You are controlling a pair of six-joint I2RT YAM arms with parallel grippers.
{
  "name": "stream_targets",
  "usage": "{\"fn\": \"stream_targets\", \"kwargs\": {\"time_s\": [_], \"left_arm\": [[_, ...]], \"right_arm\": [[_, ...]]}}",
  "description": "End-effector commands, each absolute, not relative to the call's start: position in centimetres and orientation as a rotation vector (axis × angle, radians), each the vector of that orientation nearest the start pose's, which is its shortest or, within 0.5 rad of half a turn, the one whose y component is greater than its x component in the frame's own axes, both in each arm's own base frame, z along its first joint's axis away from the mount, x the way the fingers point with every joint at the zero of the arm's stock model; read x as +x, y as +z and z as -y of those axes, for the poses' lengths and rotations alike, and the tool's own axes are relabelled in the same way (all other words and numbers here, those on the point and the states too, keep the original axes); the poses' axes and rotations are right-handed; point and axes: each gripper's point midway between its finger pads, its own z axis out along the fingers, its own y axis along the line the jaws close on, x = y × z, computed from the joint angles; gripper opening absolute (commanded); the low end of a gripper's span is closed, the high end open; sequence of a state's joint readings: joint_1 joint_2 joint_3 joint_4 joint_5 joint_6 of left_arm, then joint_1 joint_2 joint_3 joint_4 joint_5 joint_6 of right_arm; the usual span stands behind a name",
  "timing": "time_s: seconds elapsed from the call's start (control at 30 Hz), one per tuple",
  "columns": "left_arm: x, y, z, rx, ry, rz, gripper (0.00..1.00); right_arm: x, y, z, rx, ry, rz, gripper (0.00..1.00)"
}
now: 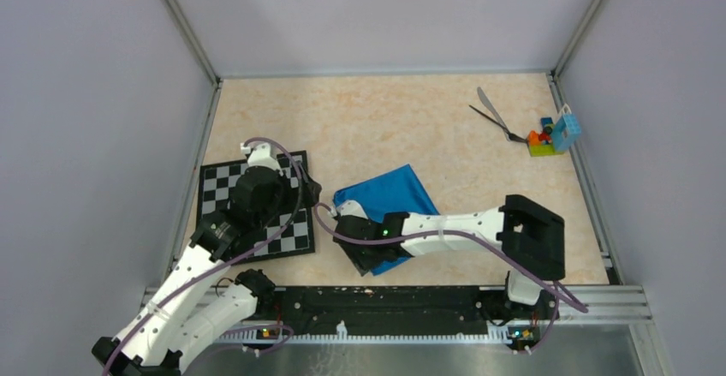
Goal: Fold the napkin into a case and place the utensils inside
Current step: Pick up the lower triangle-folded napkin from the center of the board.
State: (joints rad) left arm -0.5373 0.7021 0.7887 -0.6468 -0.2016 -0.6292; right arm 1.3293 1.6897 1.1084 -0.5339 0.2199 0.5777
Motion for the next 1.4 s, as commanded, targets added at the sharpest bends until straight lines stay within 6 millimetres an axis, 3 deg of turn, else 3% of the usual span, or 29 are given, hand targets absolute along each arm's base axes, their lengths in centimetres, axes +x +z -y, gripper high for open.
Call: {"fn": "stream_targets", "kwargs": {"time_s": [0.0, 0.2, 0.47, 0.6, 0.7, 0.83, 0.93, 1.03, 1.27, 1.33, 1.37], "left_arm": [[22.2, 20.5, 10.9, -0.258, -0.441, -2.113, 0.99], [21.9, 20.1, 11.2, -0.252, -0.47, -2.114, 0.99], [21.8, 20.4, 11.2, -0.246, -0.48, -2.104, 0.99], [21.8, 20.6, 11.2, -0.245, -0.482, -2.098, 0.99], [21.7, 20.7, 11.2, -0.245, -0.487, -2.095, 0.99], [21.6, 20.8, 11.0, -0.244, -0.478, -2.096, 0.99], [21.5, 20.5, 11.1, -0.25, -0.482, -2.107, 0.99], [21.4, 19.5, 11.8, -0.266, -0.521, -2.134, 0.99], [20.9, 16.2, 13.7, -0.436, -0.654, -2.221, 0.99], [20.8, 15.6, 14.4, -0.497, -0.711, -2.23, 0.99], [20.8, 15.2, 14.6, -0.542, -0.738, -2.235, 0.99]], "right_arm": [[9.8, 4.9, -34.2, -0.962, 0.166, -2.602, 0.46], [9.3, 3.8, -35.0, -1.014, 0.149, -2.623, 0.42], [9.0, 2.1, -35.5, -1.035, 0.133, -2.654, 0.58], [9.4, 0.1, -34.3, -1.022, 0.036, -2.664, 0.58], [9.7, -1.8, -33.1, -1.009, -0.047, -2.659, 0.49], [10.0, -2.9, -32.3, -1.001, -0.053, -2.634, 0.18], [10.9, -2.2, -32.4, -0.999, -0.052, -2.575, 0.01], [11.6, -0.3, -33.9, -1.005, 0.051, -2.499, 0.0], [10.9, 5.7, -37.5, -0.916, 0.626, -2.349, 0.0], [10.7, 8.3, -38.0, -0.828, 0.838, -2.286, 0.0], [10.7, 8.4, -37.6, -0.781, 0.918, -2.282, 0.0]]}}
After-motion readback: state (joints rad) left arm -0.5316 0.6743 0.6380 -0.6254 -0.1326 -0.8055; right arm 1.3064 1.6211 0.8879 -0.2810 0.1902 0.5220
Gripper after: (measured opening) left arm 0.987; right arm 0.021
